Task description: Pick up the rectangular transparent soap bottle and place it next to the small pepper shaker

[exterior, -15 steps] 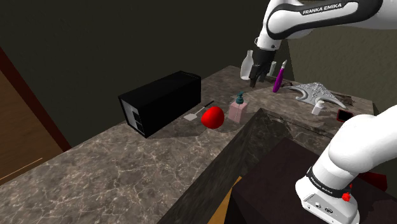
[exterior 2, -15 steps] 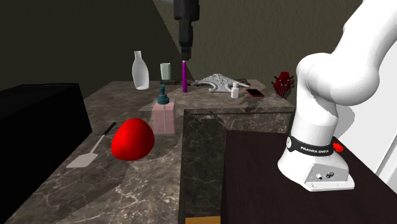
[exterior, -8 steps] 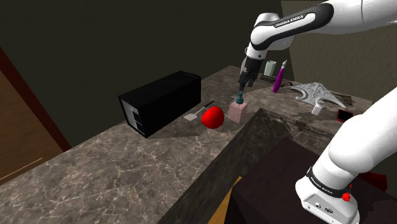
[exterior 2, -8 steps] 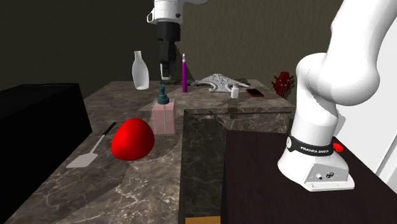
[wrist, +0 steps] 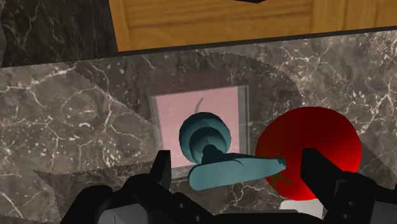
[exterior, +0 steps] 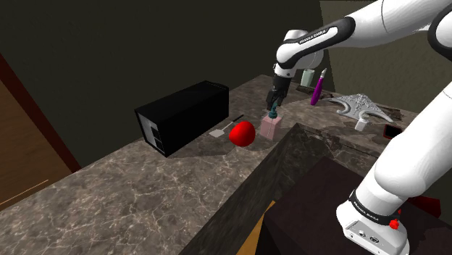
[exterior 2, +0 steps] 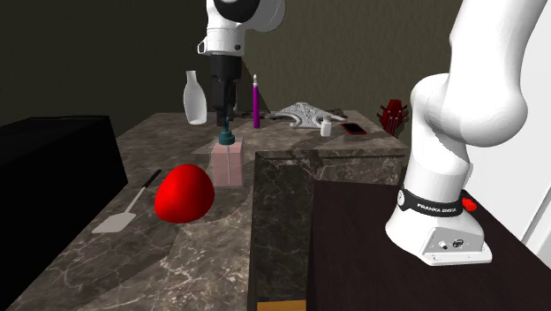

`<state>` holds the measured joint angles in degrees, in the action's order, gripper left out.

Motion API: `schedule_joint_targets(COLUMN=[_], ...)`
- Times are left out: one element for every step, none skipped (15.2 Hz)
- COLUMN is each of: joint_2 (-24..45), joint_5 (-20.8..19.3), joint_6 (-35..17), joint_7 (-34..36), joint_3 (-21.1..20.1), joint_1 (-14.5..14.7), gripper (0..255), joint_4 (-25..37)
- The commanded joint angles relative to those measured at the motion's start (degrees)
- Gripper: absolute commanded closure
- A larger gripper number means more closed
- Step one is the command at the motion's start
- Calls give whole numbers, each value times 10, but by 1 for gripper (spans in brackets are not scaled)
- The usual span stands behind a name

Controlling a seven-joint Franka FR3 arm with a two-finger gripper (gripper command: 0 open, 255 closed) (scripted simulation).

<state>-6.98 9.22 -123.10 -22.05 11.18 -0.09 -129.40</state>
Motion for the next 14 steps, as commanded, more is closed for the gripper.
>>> schedule_joint_targets(joint_2=[7, 9, 9, 9, 9, 9, 9, 9, 9, 9, 9, 9, 9, 9], joint_5=[3, 4, 4, 4, 4, 4, 4, 4, 4, 4, 4, 4, 4, 4], joint_6=[-15, -19, -19, -19, -19, -19, -19, -19, -19, -19, -19, -19, -19, -19], joint_7=[-2, -2, -2, -2, -2, -2, -2, -2, -2, -2, -2, -2, -2, -2], joint_3=[-1, -1, -1, -1, -1, -1, -1, -1, -1, -1, -1, -1, -1, -1], joint_1=[2, 2, 2, 2, 2, 2, 2, 2, 2, 2, 2, 2, 2, 2], gripper=[0, 0, 0, 0, 0, 0, 0, 0, 0, 255, 255, 255, 255, 255], joint_4=[-7, -10, -10, -10, -10, -10, -10, -10, -10, -10, -10, -10, -10, -10])
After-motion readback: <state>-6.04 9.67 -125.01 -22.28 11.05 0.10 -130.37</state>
